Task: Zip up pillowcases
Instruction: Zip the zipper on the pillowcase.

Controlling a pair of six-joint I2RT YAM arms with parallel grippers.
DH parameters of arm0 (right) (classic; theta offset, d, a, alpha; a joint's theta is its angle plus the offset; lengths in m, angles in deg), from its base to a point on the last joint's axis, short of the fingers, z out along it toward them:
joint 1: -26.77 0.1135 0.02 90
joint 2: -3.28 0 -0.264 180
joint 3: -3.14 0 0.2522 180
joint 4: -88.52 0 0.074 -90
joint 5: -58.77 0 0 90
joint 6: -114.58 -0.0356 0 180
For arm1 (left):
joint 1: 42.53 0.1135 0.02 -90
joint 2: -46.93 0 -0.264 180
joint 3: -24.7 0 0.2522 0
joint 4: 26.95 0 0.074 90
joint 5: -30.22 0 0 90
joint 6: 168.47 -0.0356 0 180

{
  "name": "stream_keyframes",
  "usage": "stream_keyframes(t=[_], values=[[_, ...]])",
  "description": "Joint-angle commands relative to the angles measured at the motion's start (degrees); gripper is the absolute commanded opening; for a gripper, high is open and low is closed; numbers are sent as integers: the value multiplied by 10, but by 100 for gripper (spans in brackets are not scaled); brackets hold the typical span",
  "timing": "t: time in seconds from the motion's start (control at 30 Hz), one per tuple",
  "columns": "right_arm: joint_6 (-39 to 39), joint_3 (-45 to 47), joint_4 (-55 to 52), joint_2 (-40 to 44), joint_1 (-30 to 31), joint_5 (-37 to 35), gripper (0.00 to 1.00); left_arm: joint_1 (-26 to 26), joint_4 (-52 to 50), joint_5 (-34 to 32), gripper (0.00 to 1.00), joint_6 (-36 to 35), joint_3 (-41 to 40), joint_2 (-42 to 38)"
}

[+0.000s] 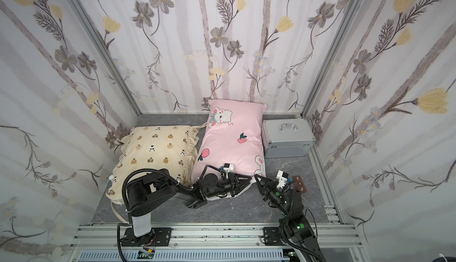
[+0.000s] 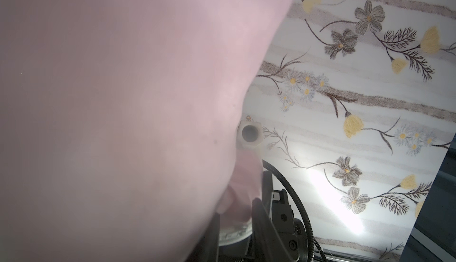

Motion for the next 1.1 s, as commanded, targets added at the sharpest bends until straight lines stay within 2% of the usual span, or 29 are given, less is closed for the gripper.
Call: stream_keyframes(t=[0.0, 0.33, 0.6, 1.07], values=[[14, 98, -87, 16, -1, -19, 0, 0, 1, 4, 23, 9, -1, -4], [23, 93, -98, 17, -1, -26, 0, -2, -5, 7, 19, 5, 3, -6], [24, 95, -100, 16, -1, -31, 0, -2, -9, 18, 26, -2, 12, -7], [27, 92, -113, 11, -1, -41, 0, -2, -15, 21, 17, -4, 13, -11]])
